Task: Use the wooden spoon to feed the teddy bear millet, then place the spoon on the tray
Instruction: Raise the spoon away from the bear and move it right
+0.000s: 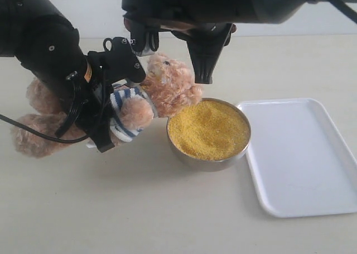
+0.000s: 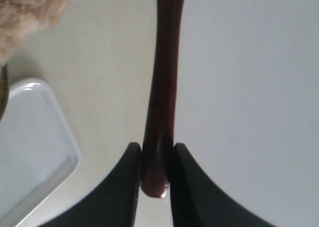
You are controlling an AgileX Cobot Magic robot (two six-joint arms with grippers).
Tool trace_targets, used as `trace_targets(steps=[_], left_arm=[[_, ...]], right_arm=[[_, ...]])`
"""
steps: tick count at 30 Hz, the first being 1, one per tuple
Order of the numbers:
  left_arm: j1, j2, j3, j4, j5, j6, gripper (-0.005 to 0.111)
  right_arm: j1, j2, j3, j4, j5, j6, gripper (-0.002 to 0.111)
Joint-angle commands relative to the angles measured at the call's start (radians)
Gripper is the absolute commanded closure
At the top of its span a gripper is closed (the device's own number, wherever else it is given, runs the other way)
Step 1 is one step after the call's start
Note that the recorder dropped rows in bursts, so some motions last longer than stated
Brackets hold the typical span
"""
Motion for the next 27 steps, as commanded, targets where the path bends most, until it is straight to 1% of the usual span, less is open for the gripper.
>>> trace_targets(steps=[1,5,15,21,27], left_arm=[[-0.003,-0.008,-0.009,0.009,-0.009,-0.008,0.103],[-0.003,-0.008,-0.009,0.025,-0.009,-0.031,0.103],[-0.003,-0.008,-0.009,0.025,-0.009,-0.031,0.103],[-0.003,-0.016,-0.009,0.025,-0.001,-0.031,0.103],[-0.003,-0.039,-0.009,0.025,0.001,-0.035,0.103]], right_arm=[[0.001,-0.014,-0.001,-0.026,0.007,0.001,0.109],[0.001,-0.014,-0.001,-0.029,0.007,0.001,0.109],[0.001,-0.014,-0.001,-0.023,0.007,0.023,0.109],[-0.001,-0.014,-0.001,0.098,0.007,0.056,0.109],[-0.010,-0.028,-0.001,0.163,0.007,0.077,0.109]])
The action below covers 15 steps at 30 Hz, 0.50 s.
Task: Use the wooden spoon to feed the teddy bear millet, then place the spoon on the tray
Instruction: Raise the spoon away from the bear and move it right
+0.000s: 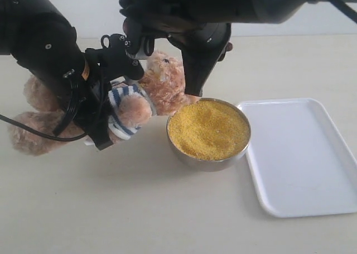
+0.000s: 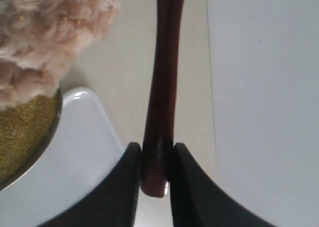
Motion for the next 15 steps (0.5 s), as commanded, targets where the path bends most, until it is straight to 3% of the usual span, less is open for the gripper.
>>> trace_targets(steps=[1,15], left_arm=[[-0.003,-0.028,-0.009,0.005,-0.002,-0.016,0.103],[-0.003,-0.051,-0.009,0.009,0.021,-0.050,0.103]], right_arm=[[-0.017,-0.036,-0.001,0.056,0.007,0.029,0.109],[-0.260,-0.243,-0.001,0.440,0.007,0.048,0.109]])
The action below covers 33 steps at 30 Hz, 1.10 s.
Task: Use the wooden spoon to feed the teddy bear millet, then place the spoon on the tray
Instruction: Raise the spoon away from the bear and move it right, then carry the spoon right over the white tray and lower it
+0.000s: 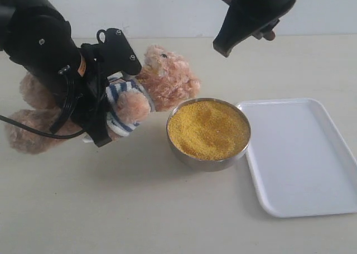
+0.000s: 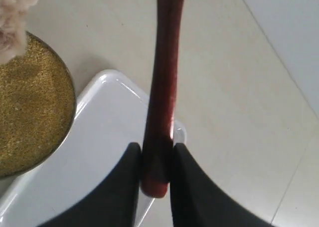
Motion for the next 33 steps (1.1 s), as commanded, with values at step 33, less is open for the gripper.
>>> trace_targets(steps=[33], left_arm=[[-0.003,-0.093,-0.009,0.097,0.104,-0.267,0.103]], right_arm=[[-0.090,-0.030,0.226,0.410,0.005,-0.141,0.109]])
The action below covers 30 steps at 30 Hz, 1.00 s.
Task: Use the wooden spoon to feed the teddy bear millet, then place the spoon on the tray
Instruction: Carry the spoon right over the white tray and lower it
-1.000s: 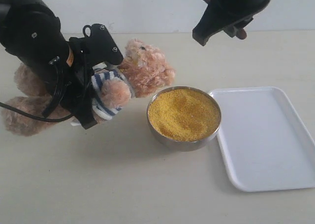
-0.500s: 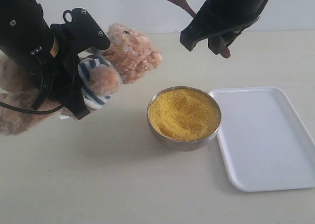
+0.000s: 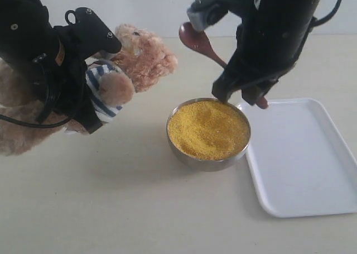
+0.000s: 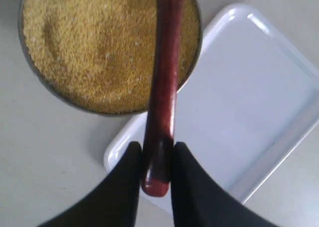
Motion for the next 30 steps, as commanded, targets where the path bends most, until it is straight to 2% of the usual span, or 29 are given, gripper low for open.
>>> trace_targets(steps=[1,13,25,30], left_arm=[[-0.003,-0.011,-0.009,0.011,-0.004,-0.028,0.103],[0.034,-0.011,-0.003,0.011,-0.012,-0.159,0.103],[0.034,-0.005,-0.003,0.009,-0.062,-0.237,0.103],[0.034,0.027,-0.003,-0.015,-0.062,-0.262,0.103]], right_arm=[[-0.004,-0.010,0.074,-0.002,0.003,-0.017,0.109],[-0.004,-0.028,0.101,0.018,0.003,0.020,0.109],[-0.004,-0.105,0.101,0.016,0.003,0.032,0.109],[-0.004,-0.103,0.156,0.016,0.003,0.034,0.109]])
